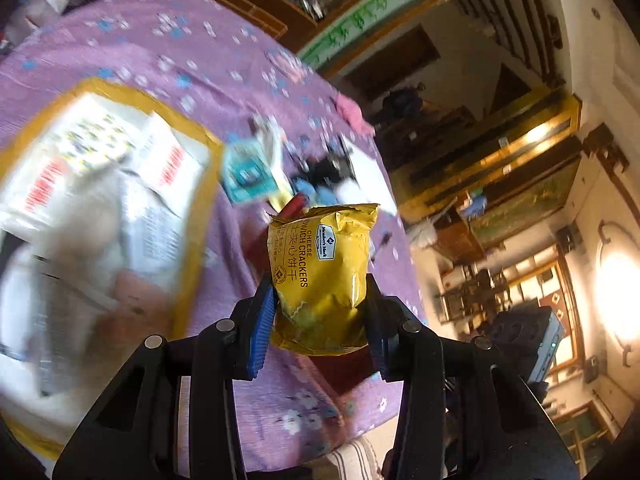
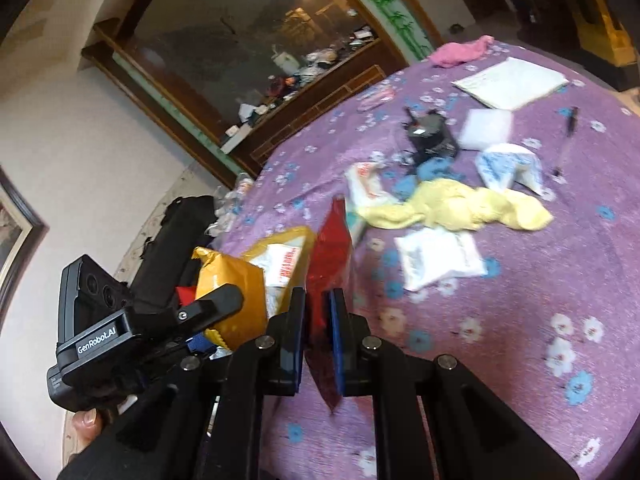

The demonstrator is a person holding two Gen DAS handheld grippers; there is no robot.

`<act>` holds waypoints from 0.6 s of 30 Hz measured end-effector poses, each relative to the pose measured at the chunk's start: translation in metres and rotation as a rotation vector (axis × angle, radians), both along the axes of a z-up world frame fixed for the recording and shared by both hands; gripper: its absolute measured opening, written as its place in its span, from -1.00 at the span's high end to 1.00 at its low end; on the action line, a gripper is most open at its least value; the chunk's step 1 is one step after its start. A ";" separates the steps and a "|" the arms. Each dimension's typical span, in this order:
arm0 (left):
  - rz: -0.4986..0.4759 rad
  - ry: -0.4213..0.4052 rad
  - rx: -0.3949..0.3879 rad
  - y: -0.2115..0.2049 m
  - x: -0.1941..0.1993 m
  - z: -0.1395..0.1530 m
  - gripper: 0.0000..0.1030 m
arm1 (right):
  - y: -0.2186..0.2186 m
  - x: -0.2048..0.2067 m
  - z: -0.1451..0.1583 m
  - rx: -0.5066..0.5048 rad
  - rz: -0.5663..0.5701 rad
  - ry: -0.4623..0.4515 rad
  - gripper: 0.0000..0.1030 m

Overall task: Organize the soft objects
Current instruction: 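Carry the red bag and yellow packet into the foam box and open both tools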

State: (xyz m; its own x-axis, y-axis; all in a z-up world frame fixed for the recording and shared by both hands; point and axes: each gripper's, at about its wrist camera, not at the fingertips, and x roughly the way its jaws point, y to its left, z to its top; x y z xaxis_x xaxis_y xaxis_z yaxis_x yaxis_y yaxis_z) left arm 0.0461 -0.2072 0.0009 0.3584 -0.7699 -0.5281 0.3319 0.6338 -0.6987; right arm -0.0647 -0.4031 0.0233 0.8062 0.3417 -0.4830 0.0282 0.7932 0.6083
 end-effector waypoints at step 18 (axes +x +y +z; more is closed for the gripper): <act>0.167 0.015 0.023 0.088 0.037 -0.013 0.22 | 0.019 0.021 -0.026 -0.346 0.011 0.091 0.82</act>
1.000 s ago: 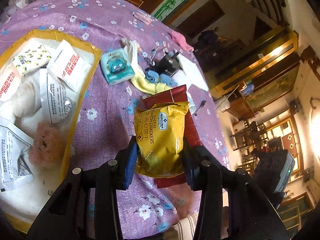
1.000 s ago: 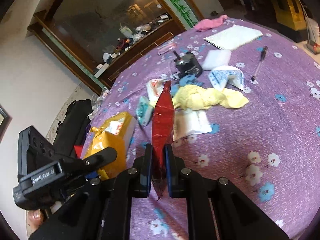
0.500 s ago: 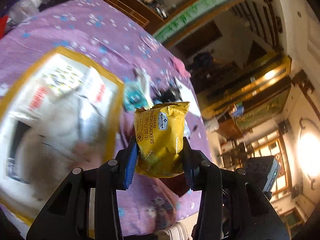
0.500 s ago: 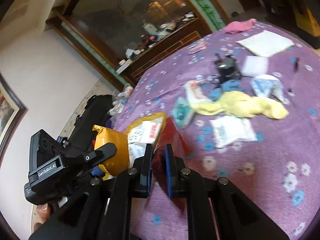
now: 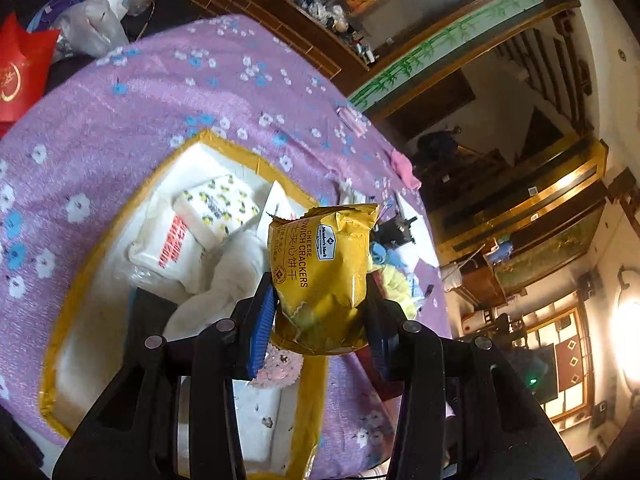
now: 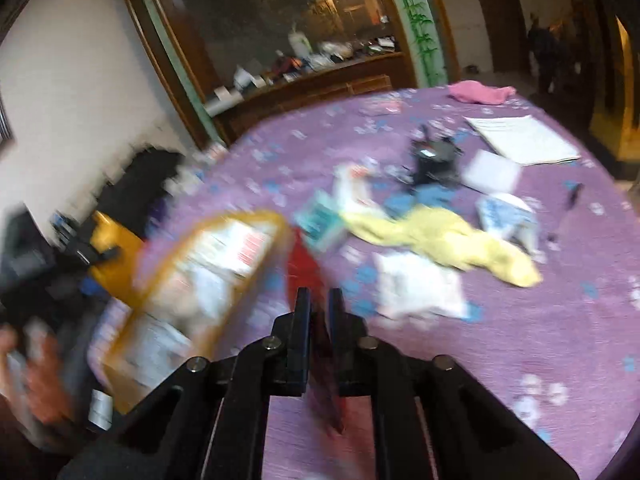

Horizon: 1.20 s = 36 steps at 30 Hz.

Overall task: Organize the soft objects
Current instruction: 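Carry the red bag and yellow packet into the foam box and open both tools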

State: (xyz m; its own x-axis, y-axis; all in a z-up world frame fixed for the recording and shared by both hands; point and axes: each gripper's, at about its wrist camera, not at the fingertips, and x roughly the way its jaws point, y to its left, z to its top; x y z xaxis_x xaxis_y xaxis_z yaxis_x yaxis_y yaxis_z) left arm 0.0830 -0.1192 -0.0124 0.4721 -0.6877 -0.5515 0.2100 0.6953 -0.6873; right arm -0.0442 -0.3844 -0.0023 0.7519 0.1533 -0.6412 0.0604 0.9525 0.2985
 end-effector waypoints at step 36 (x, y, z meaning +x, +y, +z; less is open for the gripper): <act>0.080 -0.038 0.488 -0.003 0.059 -0.017 0.21 | 0.031 0.074 0.044 0.209 0.169 -0.022 0.22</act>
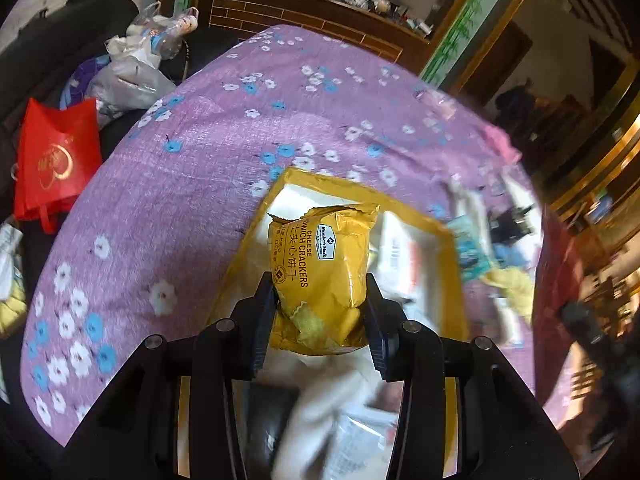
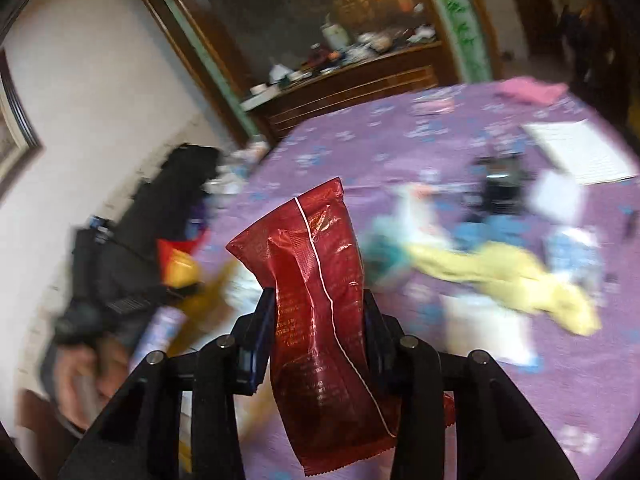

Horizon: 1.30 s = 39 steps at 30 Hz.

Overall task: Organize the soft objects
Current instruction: 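Carry the red bag and yellow packet into the foam box and open both tools, then grasp the yellow cloth with the right tool while the left tool grasps a white packet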

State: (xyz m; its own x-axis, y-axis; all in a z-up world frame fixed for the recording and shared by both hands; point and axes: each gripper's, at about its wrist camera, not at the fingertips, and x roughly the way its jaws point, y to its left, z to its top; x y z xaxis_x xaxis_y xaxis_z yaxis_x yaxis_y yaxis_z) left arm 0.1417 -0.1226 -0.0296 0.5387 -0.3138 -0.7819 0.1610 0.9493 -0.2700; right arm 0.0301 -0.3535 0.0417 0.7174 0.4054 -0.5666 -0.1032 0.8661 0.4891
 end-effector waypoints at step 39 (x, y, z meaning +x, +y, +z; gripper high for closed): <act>-0.176 -0.046 -0.231 -0.106 -0.133 0.027 -0.32 | -0.076 -0.093 -0.053 0.117 0.007 0.019 -0.17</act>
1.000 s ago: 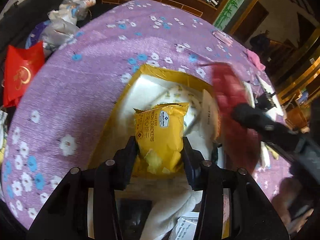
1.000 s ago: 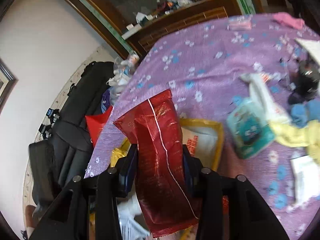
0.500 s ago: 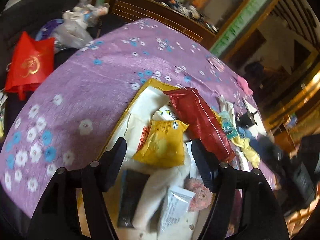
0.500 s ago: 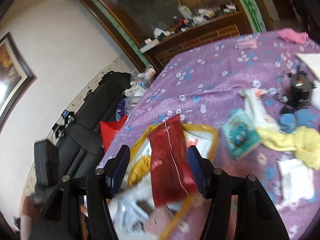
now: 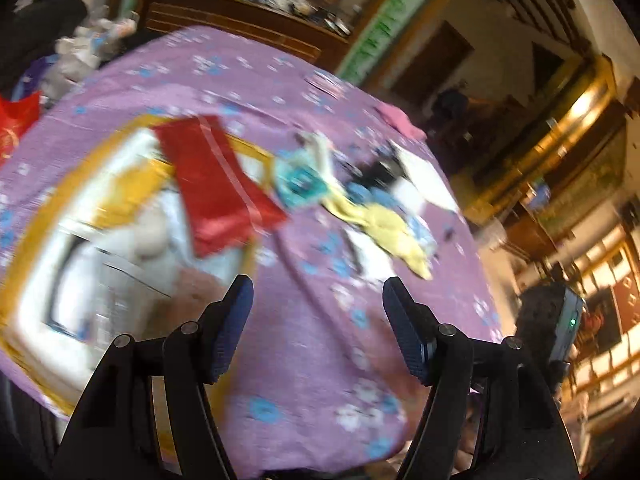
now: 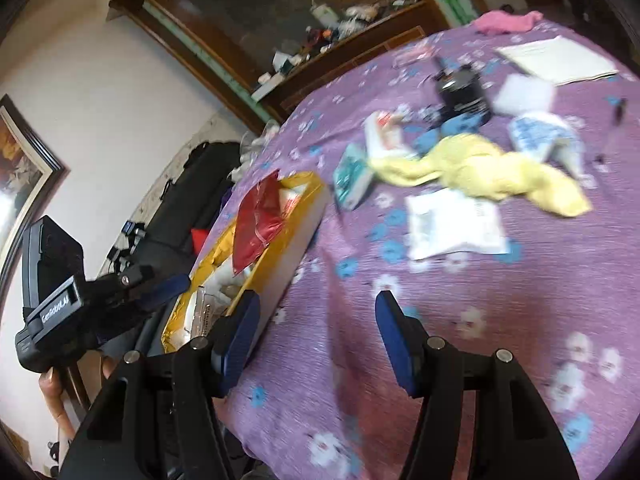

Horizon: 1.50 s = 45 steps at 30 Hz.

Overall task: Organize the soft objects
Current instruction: 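Grasp the yellow cloth with the right tool while the left tool grasps a white packet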

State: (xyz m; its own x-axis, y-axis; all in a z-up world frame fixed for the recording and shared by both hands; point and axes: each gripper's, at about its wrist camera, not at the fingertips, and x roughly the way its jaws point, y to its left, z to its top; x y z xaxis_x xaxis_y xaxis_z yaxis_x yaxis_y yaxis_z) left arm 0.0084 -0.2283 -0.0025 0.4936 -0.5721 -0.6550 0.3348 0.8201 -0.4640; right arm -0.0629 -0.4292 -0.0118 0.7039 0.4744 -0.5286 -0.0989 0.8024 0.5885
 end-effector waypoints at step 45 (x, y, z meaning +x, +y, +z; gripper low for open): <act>-0.210 0.144 0.203 -0.156 0.097 -0.074 0.06 | -0.108 0.100 -0.018 -0.004 -0.145 0.017 0.35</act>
State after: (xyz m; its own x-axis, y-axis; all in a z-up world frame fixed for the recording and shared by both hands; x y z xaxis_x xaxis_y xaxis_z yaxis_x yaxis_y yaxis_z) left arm 0.1058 -0.3842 -0.0769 0.2725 -0.5018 -0.8209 0.4490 0.8209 -0.3528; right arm 0.0376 -0.5370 -0.0302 0.7559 0.3658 -0.5429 0.0285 0.8101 0.5856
